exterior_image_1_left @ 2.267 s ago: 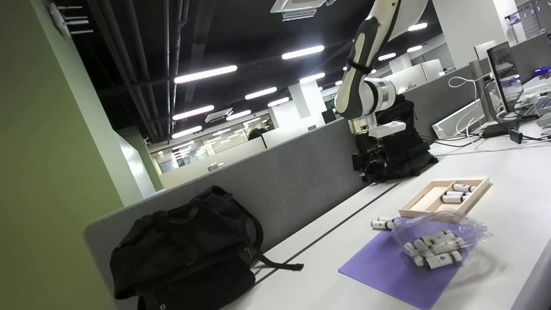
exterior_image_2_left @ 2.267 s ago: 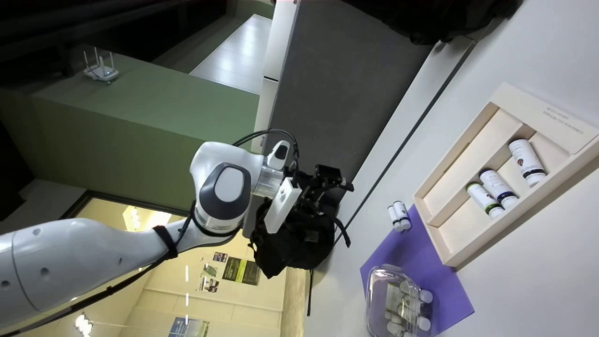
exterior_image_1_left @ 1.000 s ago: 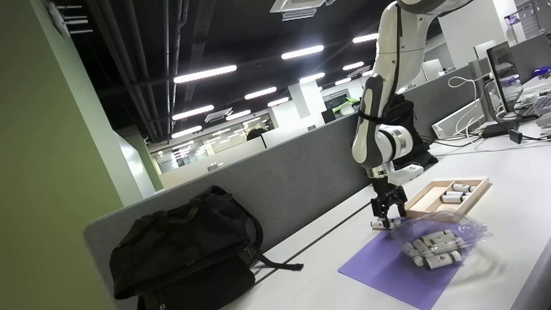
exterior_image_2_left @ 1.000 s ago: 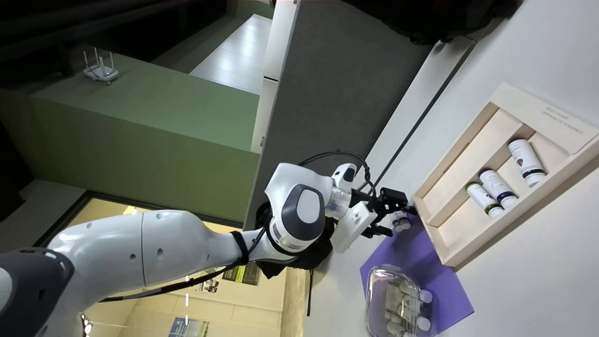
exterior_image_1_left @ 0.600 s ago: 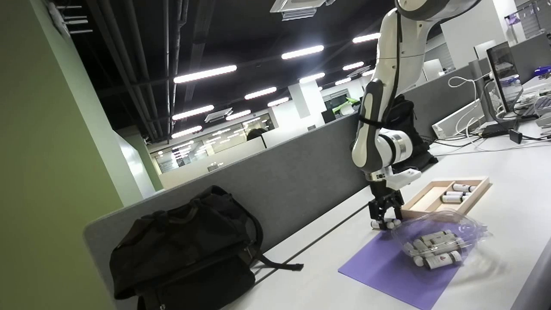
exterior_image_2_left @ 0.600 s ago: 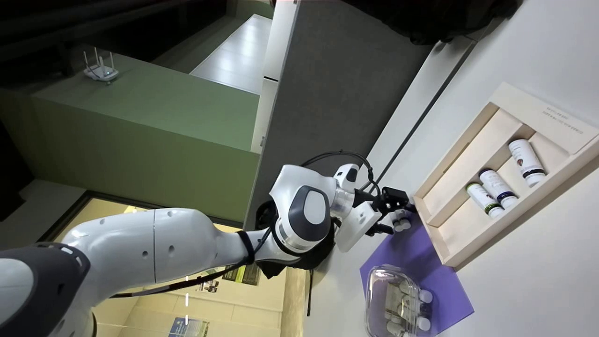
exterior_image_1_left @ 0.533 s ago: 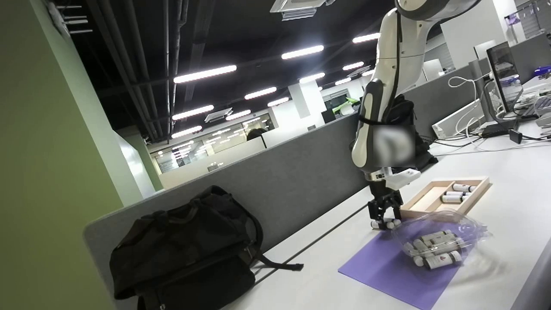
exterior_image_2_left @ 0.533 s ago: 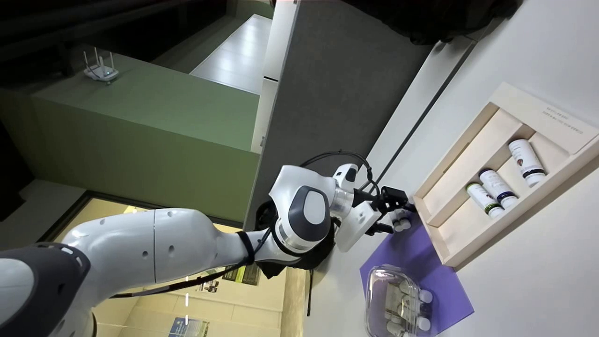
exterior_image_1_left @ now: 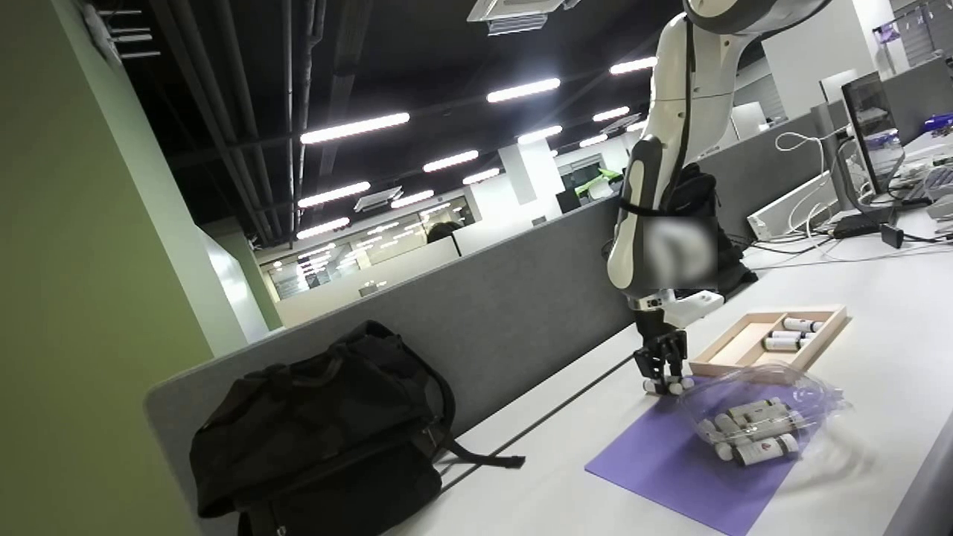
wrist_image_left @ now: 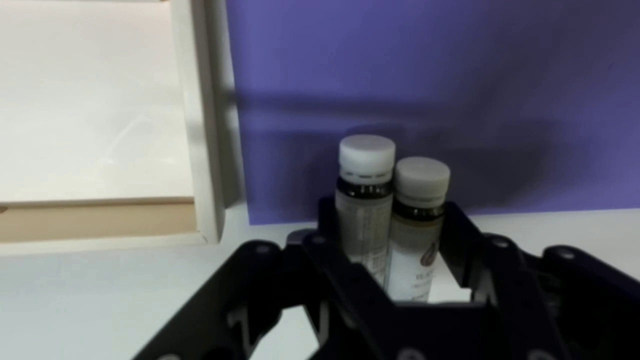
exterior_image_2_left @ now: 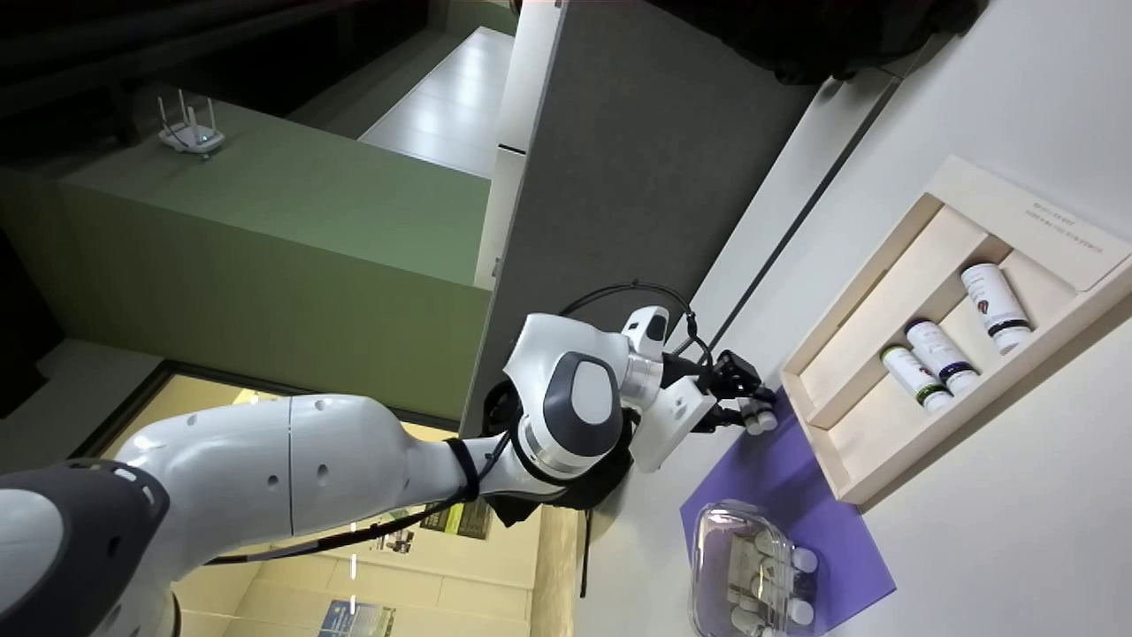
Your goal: Move a bottle from the mat to the tray
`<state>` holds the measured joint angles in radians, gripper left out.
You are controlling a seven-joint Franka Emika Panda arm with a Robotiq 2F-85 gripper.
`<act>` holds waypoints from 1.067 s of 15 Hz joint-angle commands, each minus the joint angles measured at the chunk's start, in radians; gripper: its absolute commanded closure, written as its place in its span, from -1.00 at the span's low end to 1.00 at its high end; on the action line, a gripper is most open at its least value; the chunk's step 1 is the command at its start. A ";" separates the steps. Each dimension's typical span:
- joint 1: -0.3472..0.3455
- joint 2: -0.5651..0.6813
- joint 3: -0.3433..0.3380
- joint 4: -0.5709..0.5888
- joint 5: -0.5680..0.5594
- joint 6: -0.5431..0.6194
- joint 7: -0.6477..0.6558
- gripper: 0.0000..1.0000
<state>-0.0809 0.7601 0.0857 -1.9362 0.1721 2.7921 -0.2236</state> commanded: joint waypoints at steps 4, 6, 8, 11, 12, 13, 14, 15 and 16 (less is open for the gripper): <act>-0.038 -0.058 0.011 0.009 -0.006 -0.108 0.050 0.33; -0.058 -0.098 0.011 0.016 0.010 -0.162 0.055 0.33; -0.080 -0.153 0.001 0.012 0.021 -0.222 0.059 0.33; -0.128 -0.233 -0.007 -0.009 0.051 -0.311 0.024 0.33; -0.145 -0.254 -0.012 -0.024 0.058 -0.324 0.001 0.33; -0.156 -0.264 -0.022 -0.035 0.060 -0.328 -0.018 0.33; -0.172 -0.270 -0.024 -0.041 0.066 -0.346 -0.050 0.33; -0.189 -0.263 -0.025 -0.044 0.068 -0.355 -0.094 0.33; -0.200 -0.255 -0.030 -0.047 0.066 -0.362 -0.126 0.33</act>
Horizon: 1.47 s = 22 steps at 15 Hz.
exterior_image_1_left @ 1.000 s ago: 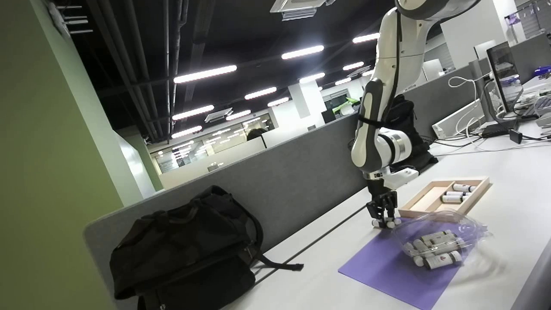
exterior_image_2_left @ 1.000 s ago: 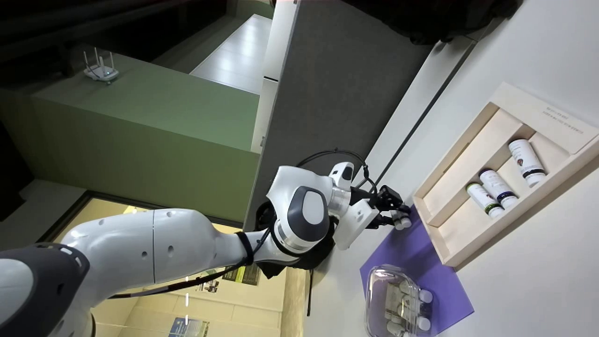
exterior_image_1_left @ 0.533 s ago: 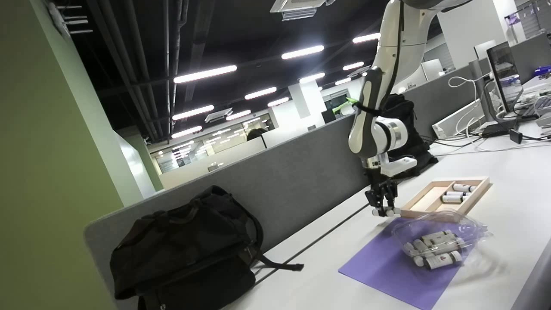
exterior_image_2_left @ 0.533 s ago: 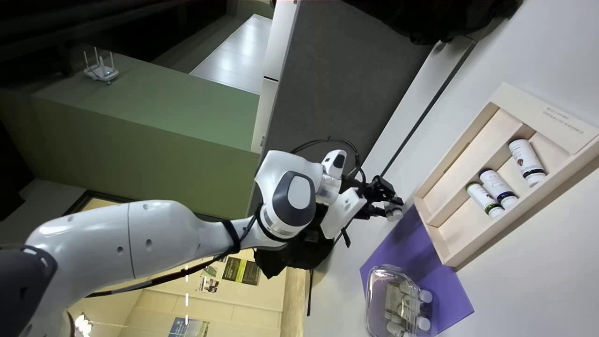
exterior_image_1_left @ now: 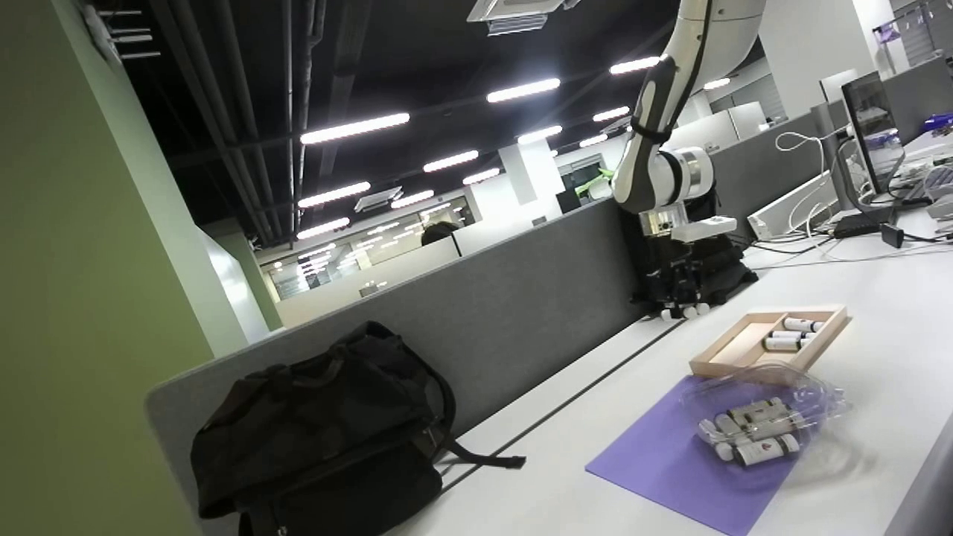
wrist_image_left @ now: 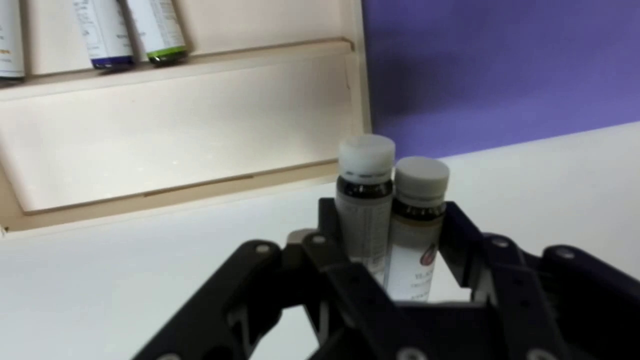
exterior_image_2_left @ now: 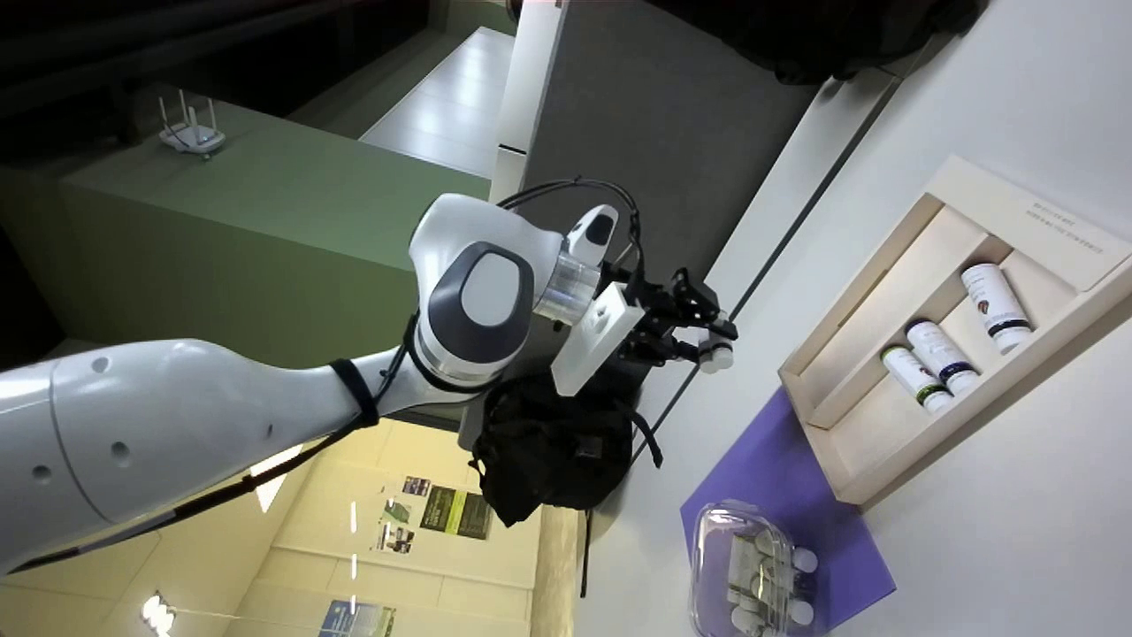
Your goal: Move a bottle from the mat to the tray
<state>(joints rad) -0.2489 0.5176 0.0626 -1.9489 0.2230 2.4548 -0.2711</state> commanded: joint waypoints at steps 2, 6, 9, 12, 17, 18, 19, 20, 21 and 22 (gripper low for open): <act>-0.050 0.016 -0.012 -0.042 0.003 -0.022 -0.149 0.33; -0.056 0.084 -0.021 -0.048 -0.035 0.001 -0.220 0.33; -0.052 0.131 -0.025 -0.037 -0.066 0.023 -0.231 0.33; -0.050 0.147 -0.023 -0.023 -0.094 0.056 -0.221 0.33; -0.060 0.139 -0.014 -0.001 -0.085 0.055 -0.211 0.33; -0.060 0.140 -0.015 0.006 -0.085 0.054 -0.209 0.33; -0.061 0.143 -0.017 0.013 -0.086 0.054 -0.207 0.33; -0.063 0.145 -0.018 0.021 -0.084 0.051 -0.206 0.33; -0.066 0.148 -0.018 0.027 -0.082 0.050 -0.205 0.33; -0.068 0.150 -0.019 0.033 -0.081 0.048 -0.204 0.33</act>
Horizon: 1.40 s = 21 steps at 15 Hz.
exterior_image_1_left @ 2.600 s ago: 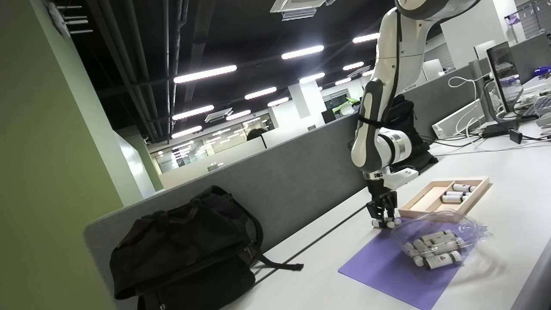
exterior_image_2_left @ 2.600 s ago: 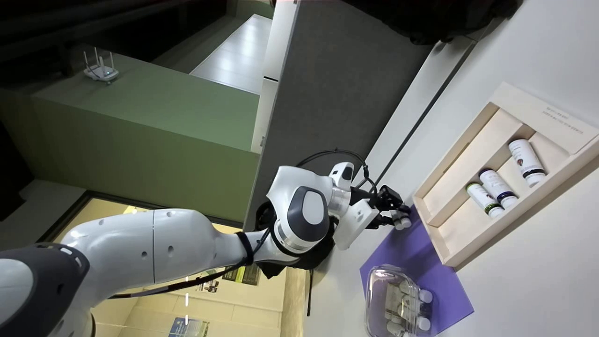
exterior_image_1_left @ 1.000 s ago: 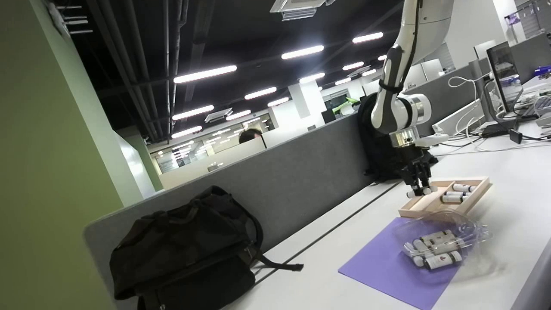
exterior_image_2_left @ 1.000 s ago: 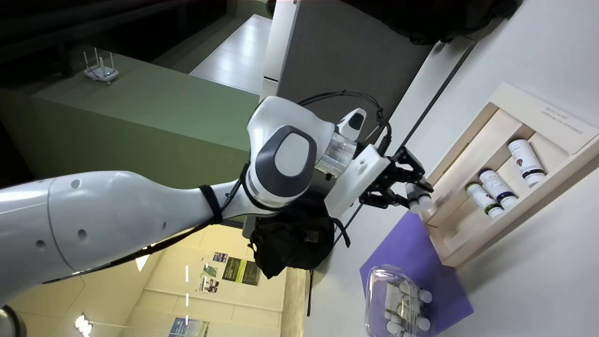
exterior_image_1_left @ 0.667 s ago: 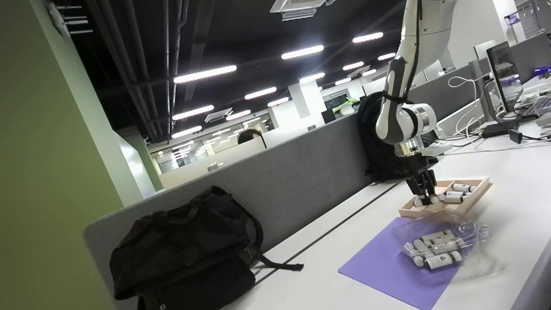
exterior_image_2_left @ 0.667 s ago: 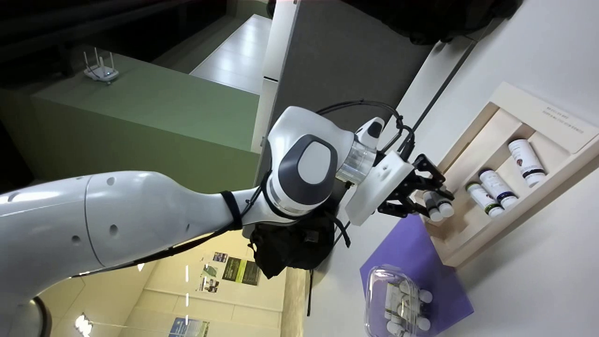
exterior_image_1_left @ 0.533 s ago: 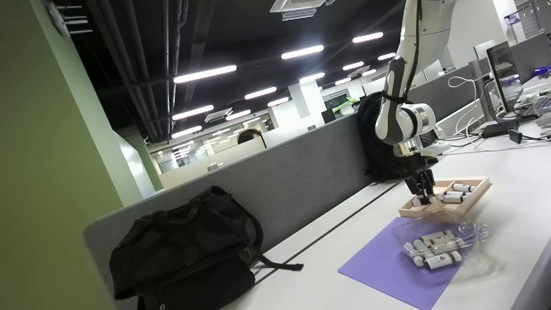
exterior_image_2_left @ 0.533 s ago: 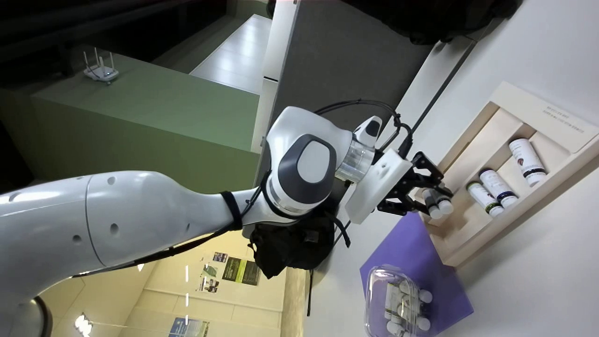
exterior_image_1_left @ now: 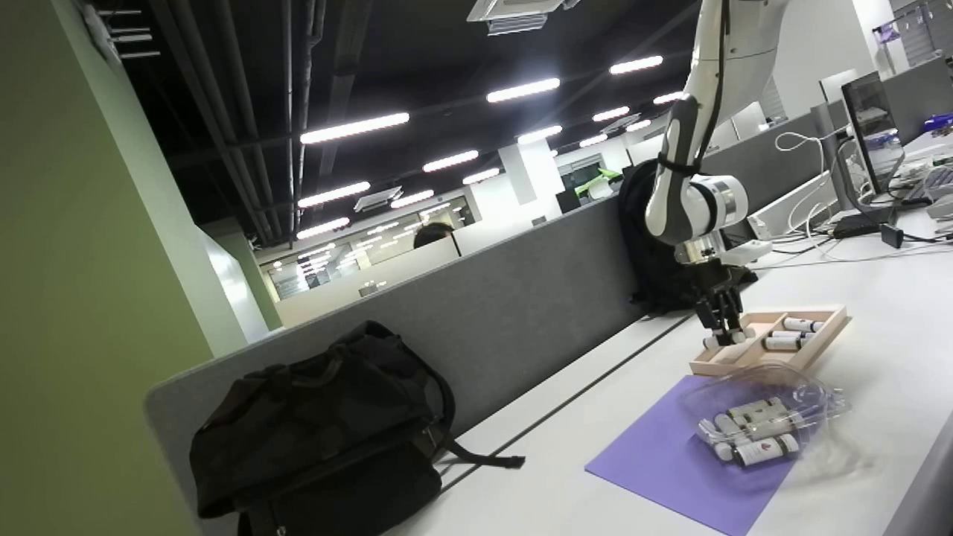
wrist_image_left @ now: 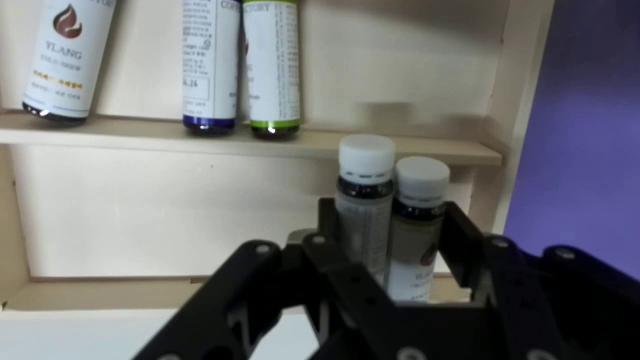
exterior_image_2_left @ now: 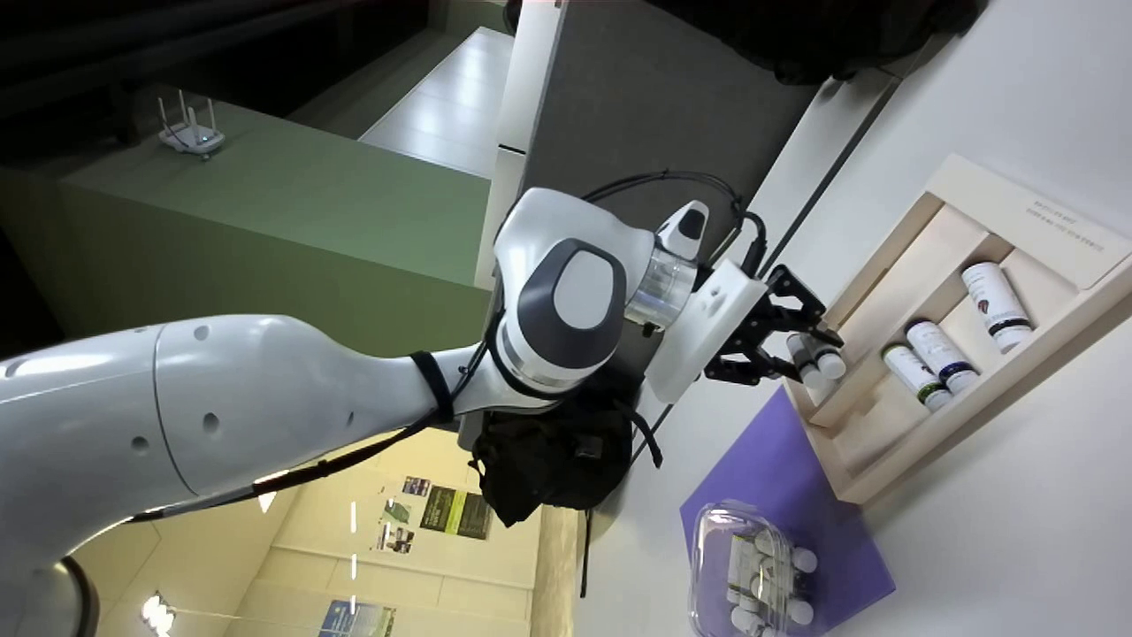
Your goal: Move a bottle from the mat to the tray
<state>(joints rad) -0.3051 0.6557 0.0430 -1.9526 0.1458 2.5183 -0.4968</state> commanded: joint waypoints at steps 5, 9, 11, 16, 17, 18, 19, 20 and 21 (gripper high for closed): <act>-0.024 0.029 -0.002 0.063 -0.001 -0.017 0.024 0.33; -0.032 0.050 -0.001 0.080 0.000 -0.015 0.024 0.33; -0.038 0.065 0.005 0.086 0.003 0.000 0.015 0.33; -0.043 0.085 0.010 0.087 -0.002 0.041 0.010 0.33; -0.045 0.087 0.012 0.087 -0.002 0.046 0.010 0.33; -0.046 0.087 0.013 0.086 -0.002 0.050 0.010 0.33; -0.048 0.084 0.016 0.085 0.001 0.051 0.009 0.33; -0.050 0.081 0.019 0.084 0.003 0.052 0.008 0.33; -0.052 0.078 0.021 0.082 0.005 0.057 0.007 0.33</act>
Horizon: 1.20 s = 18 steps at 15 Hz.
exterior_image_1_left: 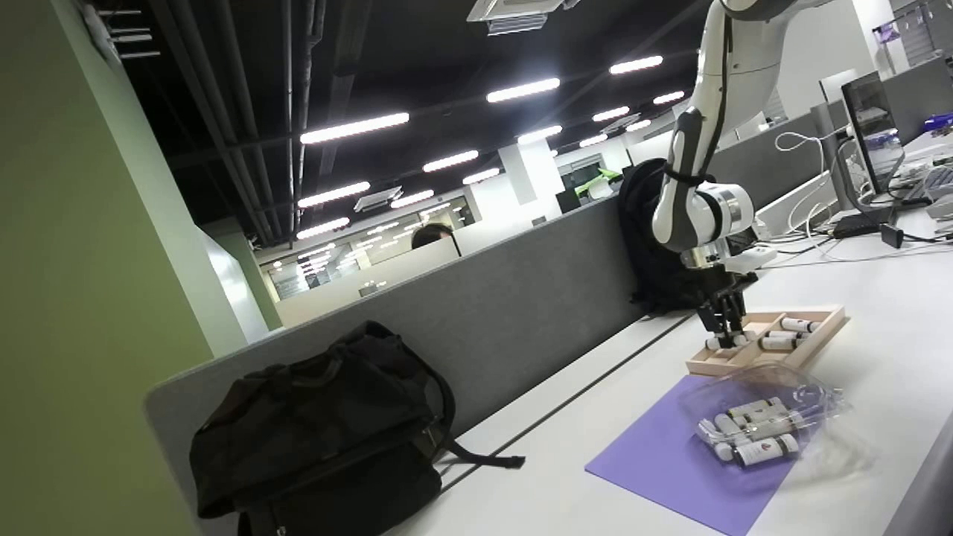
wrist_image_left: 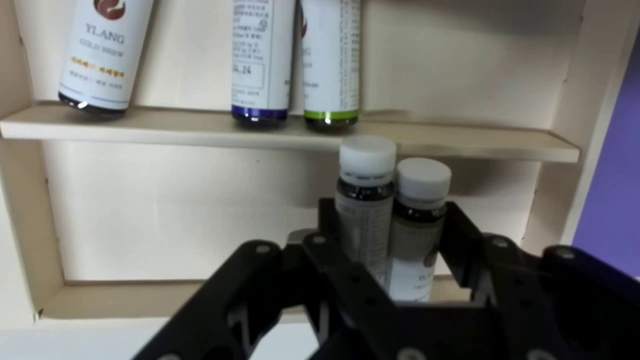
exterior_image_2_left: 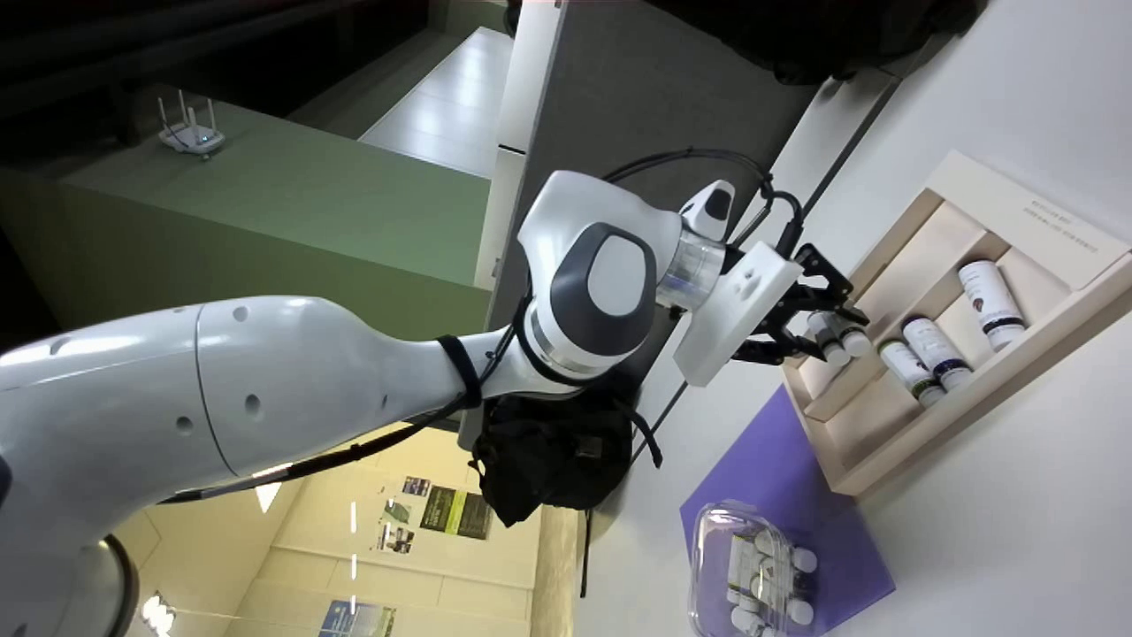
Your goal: Move a bottle from the mat to the tray
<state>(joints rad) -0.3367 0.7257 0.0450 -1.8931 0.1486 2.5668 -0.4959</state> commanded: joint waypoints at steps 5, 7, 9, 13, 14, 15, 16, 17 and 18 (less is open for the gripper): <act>-0.021 0.005 0.025 0.014 -0.002 0.036 0.006 0.33; -0.022 0.003 0.027 0.011 -0.003 0.044 0.006 0.33; -0.021 0.001 0.028 0.006 -0.005 0.055 0.005 0.33; -0.019 0.001 0.026 0.001 -0.009 0.068 0.010 -0.80; -0.018 -0.001 0.025 0.000 -0.010 0.070 0.011 -0.90; -0.018 -0.002 0.025 0.000 -0.011 0.072 0.011 -0.96; -0.018 -0.003 0.025 -0.001 -0.011 0.075 0.011 -1.00; -0.018 -0.005 0.025 -0.002 -0.012 0.078 0.012 -1.00; -0.019 -0.006 0.025 -0.003 -0.012 0.077 0.013 -1.00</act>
<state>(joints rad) -0.3426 0.7276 0.0597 -1.8936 0.1489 2.6375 -0.4964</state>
